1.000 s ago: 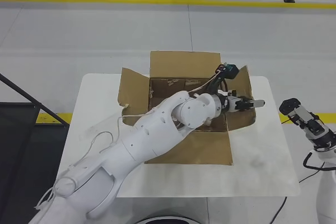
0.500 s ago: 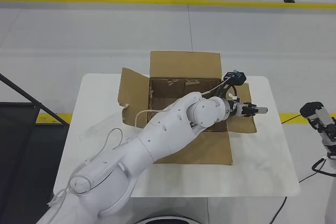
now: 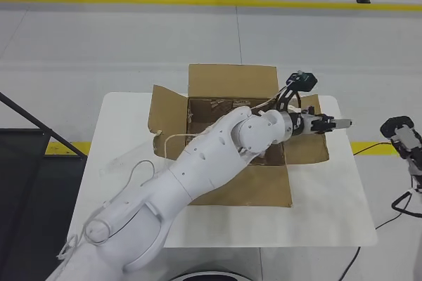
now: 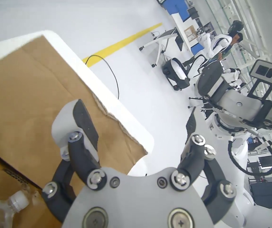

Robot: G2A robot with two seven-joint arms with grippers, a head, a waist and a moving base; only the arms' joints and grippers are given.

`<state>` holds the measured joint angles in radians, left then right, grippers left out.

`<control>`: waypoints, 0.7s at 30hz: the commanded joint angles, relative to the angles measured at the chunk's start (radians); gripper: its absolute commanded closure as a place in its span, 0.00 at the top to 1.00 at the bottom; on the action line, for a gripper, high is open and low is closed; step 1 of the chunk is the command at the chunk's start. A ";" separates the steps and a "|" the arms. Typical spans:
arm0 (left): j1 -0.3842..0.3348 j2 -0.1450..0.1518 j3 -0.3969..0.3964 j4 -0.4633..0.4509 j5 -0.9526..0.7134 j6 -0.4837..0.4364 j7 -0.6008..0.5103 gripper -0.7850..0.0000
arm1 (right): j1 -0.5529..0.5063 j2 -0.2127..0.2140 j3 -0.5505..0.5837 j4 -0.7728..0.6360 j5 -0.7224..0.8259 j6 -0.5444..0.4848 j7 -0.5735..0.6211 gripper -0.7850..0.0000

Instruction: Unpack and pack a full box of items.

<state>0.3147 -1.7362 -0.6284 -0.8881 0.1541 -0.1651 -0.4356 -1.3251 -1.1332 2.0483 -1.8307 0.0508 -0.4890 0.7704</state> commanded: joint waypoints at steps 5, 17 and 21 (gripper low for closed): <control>0.189 0.114 -0.233 -0.365 0.142 0.045 -0.043 1.00 | 0.092 0.018 -0.057 -0.097 -0.162 0.103 0.012 1.00; 0.734 0.249 -0.721 -1.089 0.299 0.094 -0.192 1.00 | 0.371 0.038 -0.426 -0.144 -0.521 0.291 0.130 1.00; 0.856 0.267 -0.844 -1.187 0.273 0.064 -0.190 1.00 | 0.484 0.033 -0.616 -0.081 -0.611 0.303 0.226 1.00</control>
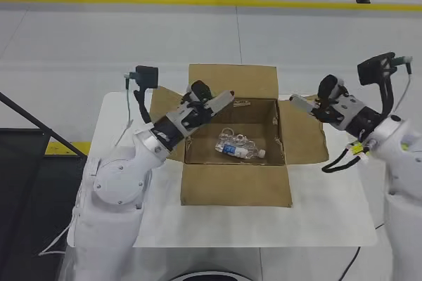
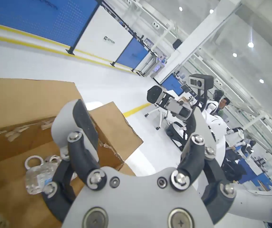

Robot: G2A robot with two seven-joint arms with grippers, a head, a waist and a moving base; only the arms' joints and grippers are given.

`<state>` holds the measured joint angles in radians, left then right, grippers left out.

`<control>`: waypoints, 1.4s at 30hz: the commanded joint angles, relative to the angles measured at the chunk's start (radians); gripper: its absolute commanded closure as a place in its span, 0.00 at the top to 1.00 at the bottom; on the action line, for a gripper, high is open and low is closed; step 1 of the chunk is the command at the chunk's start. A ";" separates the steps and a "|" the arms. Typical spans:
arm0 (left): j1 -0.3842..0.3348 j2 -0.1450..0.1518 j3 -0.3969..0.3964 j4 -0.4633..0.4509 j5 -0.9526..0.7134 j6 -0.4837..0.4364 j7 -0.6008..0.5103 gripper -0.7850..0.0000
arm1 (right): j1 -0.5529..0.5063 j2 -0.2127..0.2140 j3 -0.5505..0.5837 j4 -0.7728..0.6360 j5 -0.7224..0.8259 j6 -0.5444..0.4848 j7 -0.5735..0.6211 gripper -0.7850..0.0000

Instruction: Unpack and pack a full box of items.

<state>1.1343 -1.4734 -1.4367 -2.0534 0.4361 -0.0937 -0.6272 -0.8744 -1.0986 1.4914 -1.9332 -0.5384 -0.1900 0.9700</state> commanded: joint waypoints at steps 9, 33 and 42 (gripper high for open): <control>0.199 0.032 -0.239 -0.119 -0.087 -0.078 -0.012 1.00 | 0.252 -0.046 -0.384 0.248 -0.023 0.104 0.152 1.00; 0.146 0.050 -0.313 -0.041 -0.164 0.010 0.038 1.00 | 0.451 -0.128 -0.752 0.464 -0.211 0.062 0.235 1.00; 0.146 0.050 -0.313 -0.041 -0.164 0.010 0.038 1.00 | 0.559 -0.210 -0.899 0.762 -0.163 0.039 0.276 1.00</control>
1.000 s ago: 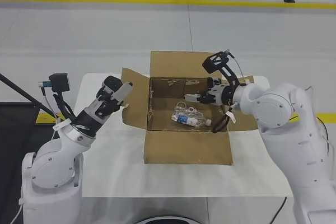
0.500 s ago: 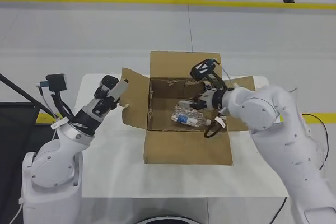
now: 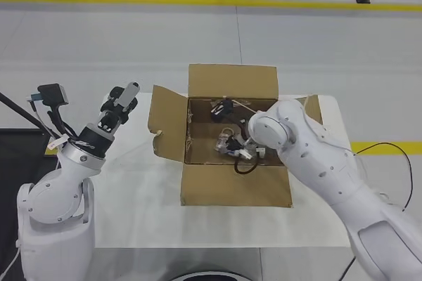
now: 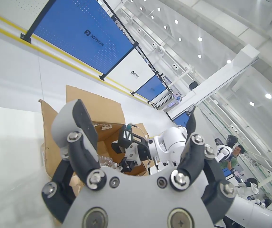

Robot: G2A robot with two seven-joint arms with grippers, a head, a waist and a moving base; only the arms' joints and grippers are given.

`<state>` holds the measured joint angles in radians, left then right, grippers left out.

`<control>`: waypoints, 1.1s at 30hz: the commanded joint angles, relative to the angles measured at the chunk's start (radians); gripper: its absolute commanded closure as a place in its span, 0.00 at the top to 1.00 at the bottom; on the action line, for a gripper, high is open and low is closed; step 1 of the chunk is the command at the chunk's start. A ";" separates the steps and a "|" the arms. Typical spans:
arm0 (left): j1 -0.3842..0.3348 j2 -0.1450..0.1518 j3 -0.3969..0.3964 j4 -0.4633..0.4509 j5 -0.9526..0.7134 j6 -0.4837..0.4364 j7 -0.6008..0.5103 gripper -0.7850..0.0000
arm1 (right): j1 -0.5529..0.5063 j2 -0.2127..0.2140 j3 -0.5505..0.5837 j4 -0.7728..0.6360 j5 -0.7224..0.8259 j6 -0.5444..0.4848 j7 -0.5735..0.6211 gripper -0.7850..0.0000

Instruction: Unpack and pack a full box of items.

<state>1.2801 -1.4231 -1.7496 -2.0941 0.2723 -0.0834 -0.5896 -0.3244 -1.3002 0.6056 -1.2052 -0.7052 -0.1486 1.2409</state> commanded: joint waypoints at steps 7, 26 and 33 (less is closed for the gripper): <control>0.000 0.000 0.000 0.000 0.000 0.000 0.000 1.00 | 0.063 -0.076 -0.102 0.219 -0.006 0.005 -0.001 1.00; 0.000 0.000 0.000 0.000 0.000 0.000 0.000 1.00 | 0.129 -0.228 -0.201 0.522 -0.001 -0.021 -0.060 1.00; 0.000 0.000 0.000 0.000 0.000 0.000 0.000 1.00 | 0.134 -0.263 -0.212 0.573 -0.018 -0.014 -0.070 0.94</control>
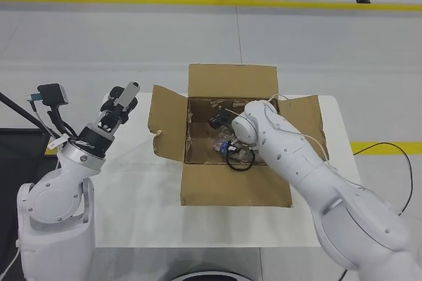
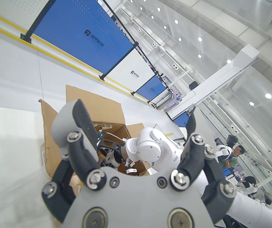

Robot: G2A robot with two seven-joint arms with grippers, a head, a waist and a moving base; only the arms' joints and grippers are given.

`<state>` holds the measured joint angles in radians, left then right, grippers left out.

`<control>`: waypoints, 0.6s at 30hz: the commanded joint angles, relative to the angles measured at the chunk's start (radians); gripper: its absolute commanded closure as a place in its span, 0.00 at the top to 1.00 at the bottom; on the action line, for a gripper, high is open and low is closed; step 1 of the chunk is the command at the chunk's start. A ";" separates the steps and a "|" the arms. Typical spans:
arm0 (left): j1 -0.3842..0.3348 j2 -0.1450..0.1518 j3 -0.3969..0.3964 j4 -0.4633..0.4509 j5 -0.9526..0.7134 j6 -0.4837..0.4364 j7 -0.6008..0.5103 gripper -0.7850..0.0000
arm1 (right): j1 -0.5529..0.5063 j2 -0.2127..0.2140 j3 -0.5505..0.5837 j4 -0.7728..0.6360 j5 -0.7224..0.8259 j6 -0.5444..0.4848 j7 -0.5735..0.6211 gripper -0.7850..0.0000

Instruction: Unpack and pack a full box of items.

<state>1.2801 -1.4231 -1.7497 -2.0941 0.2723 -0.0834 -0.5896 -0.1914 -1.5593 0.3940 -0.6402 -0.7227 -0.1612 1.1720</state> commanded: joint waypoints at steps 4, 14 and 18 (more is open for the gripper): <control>0.000 0.000 0.000 0.000 0.000 0.000 0.000 1.00 | 0.005 -0.018 0.001 0.037 -0.003 -0.011 -0.005 0.45; 0.000 0.000 0.000 0.000 0.000 0.000 0.000 1.00 | 0.015 -0.028 0.026 0.070 -0.029 0.016 -0.039 0.22; 0.000 0.000 0.000 0.000 0.000 0.000 0.000 1.00 | 0.017 -0.019 0.045 0.065 -0.040 0.026 -0.043 0.22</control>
<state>1.2801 -1.4231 -1.7497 -2.0941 0.2723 -0.0834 -0.5896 -0.1744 -1.5812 0.4340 -0.5722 -0.7602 -0.1369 1.1290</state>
